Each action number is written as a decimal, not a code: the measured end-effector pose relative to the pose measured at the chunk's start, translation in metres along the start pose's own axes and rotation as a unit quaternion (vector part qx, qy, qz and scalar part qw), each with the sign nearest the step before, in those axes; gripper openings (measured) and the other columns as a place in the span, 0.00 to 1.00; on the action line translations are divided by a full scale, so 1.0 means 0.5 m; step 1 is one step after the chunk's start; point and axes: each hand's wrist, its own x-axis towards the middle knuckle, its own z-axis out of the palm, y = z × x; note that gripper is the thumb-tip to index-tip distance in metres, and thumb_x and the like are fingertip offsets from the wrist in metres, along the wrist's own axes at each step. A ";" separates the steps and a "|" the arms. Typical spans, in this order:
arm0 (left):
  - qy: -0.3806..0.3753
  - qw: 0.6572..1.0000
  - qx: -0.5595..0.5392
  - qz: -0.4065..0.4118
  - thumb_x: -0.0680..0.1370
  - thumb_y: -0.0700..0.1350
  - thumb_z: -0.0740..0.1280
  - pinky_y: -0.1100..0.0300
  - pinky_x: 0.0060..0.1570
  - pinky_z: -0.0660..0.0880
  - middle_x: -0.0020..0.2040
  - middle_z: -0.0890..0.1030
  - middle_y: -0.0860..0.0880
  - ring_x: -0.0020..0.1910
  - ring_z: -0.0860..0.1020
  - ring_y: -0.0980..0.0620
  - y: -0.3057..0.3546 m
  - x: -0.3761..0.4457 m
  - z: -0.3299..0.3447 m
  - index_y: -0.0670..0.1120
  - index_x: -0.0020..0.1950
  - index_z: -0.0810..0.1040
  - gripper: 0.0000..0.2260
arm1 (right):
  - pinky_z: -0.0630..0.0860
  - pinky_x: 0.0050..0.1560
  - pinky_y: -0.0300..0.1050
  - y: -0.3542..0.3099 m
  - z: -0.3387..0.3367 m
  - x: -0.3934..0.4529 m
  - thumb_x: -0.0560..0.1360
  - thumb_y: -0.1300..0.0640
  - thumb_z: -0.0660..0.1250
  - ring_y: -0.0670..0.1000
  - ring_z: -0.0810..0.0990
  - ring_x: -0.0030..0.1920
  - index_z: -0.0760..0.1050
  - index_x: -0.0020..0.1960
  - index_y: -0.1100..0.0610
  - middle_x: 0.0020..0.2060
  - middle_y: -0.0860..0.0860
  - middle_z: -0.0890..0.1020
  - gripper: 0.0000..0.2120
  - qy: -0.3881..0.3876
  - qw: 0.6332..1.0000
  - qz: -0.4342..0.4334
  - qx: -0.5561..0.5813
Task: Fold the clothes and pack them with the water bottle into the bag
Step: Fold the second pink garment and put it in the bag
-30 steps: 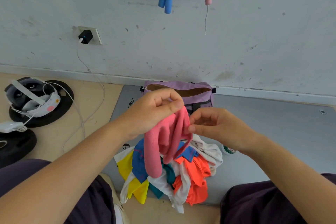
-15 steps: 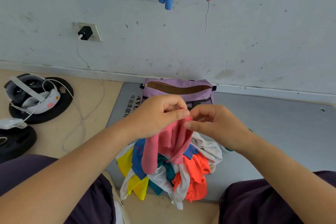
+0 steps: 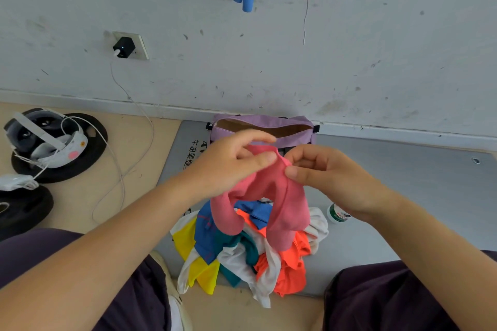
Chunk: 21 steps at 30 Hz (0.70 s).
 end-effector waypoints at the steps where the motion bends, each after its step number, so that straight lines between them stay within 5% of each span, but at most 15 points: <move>1: -0.046 0.999 -0.009 0.002 0.76 0.59 0.69 0.69 0.35 0.70 0.29 0.77 0.55 0.30 0.73 0.61 -0.001 -0.003 0.004 0.64 0.57 0.79 0.10 | 0.76 0.53 0.39 -0.001 0.001 0.000 0.74 0.54 0.70 0.49 0.82 0.49 0.80 0.51 0.56 0.46 0.52 0.85 0.07 -0.012 1.000 -0.002 0.018; 7: -0.029 0.998 -0.049 0.009 0.72 0.61 0.67 0.71 0.37 0.69 0.34 0.77 0.56 0.34 0.72 0.61 0.001 -0.001 0.006 0.54 0.42 0.82 0.13 | 0.75 0.50 0.45 -0.006 0.003 0.002 0.71 0.57 0.73 0.52 0.79 0.44 0.77 0.48 0.52 0.42 0.55 0.81 0.08 -0.007 0.999 0.000 0.041; 14: -0.072 0.996 -0.044 0.021 0.75 0.58 0.68 0.63 0.45 0.71 0.39 0.79 0.50 0.39 0.74 0.57 0.006 -0.005 0.009 0.50 0.43 0.82 0.12 | 0.74 0.48 0.44 -0.013 0.013 -0.006 0.72 0.58 0.74 0.48 0.77 0.41 0.76 0.44 0.52 0.39 0.52 0.79 0.07 0.014 0.998 -0.011 -0.062; 17: -0.070 0.996 -0.041 0.025 0.75 0.56 0.68 0.67 0.44 0.71 0.37 0.80 0.54 0.38 0.75 0.60 0.009 -0.008 0.005 0.53 0.40 0.82 0.09 | 0.74 0.47 0.47 -0.017 0.010 -0.008 0.75 0.55 0.71 0.47 0.77 0.40 0.77 0.44 0.53 0.38 0.49 0.80 0.03 0.031 0.994 0.000 -0.104; 21: -0.074 0.996 -0.020 0.040 0.75 0.56 0.67 0.66 0.43 0.72 0.37 0.81 0.49 0.37 0.75 0.60 0.011 -0.010 0.003 0.51 0.41 0.82 0.10 | 0.75 0.49 0.58 -0.025 0.008 -0.012 0.70 0.42 0.69 0.50 0.76 0.40 0.79 0.44 0.58 0.39 0.58 0.80 0.18 0.048 0.983 -0.006 -0.177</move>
